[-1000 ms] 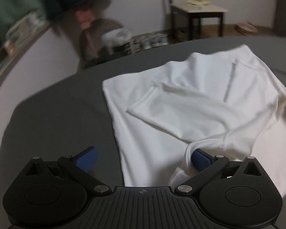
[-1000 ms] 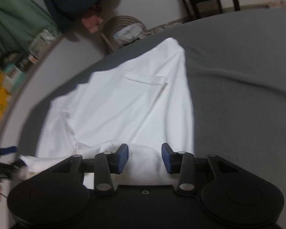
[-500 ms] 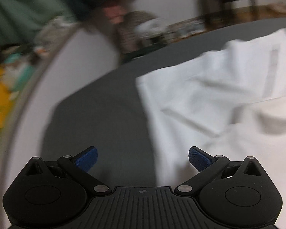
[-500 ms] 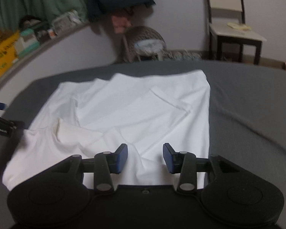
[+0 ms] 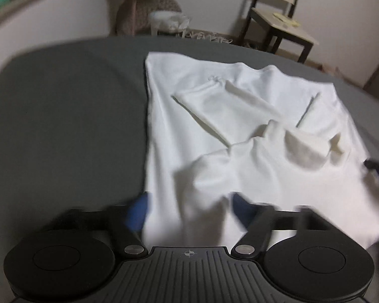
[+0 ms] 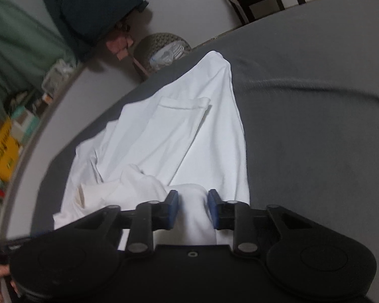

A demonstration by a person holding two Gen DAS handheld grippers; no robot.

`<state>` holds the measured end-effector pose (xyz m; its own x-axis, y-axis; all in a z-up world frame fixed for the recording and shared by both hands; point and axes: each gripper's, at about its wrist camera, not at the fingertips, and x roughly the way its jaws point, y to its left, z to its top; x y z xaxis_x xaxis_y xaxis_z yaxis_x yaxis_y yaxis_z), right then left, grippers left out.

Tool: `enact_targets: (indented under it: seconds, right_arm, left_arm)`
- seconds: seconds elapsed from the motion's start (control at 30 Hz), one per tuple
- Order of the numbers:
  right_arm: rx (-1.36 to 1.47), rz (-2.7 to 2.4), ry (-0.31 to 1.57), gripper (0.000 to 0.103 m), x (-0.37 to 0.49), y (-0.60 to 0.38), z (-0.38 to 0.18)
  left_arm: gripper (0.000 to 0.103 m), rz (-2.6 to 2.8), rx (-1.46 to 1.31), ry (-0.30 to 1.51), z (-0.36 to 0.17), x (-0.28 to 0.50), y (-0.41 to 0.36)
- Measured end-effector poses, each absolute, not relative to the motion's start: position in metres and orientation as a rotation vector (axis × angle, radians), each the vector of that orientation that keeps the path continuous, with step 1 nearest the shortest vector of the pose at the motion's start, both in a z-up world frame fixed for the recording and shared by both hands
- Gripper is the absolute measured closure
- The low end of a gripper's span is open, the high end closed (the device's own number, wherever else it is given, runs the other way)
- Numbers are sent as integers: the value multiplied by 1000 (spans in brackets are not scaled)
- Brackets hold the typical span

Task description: Fold clothes

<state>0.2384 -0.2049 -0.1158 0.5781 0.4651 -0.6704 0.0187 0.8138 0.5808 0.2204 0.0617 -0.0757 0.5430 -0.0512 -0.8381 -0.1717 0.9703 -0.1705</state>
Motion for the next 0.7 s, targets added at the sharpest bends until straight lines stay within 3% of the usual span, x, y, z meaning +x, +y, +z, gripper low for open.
enact_targets:
  seconds: [0.37,0.4,0.43,0.5,0.53,0.63,0.7]
  right_arm:
    - [810,230,891,76,228,-211,-139]
    - [802,229,888,83,229,-210,-139]
    - [790,228,885,93,229,-209,-139]
    - [760,230,862,96,229,-207,-136]
    - [734,233,838,97,226,-207,-132]
    - [606,199,751,98,217,-201,-119]
    - [611,174,796,98,220,-200,-128]
  left_arm:
    - [41,147,-449,943,-94,225,74]
    - [44,131,-437,944,-96,226,70]
    - [63,126,-415,947,-97,228,64]
    - [86,151,-371,961,-100,232,56]
    - [91,168,-359,948,-98,231,55]
    - [92,215,-301,934,-96,230,51]
    - [91,220,-268,982,-102,235,47]
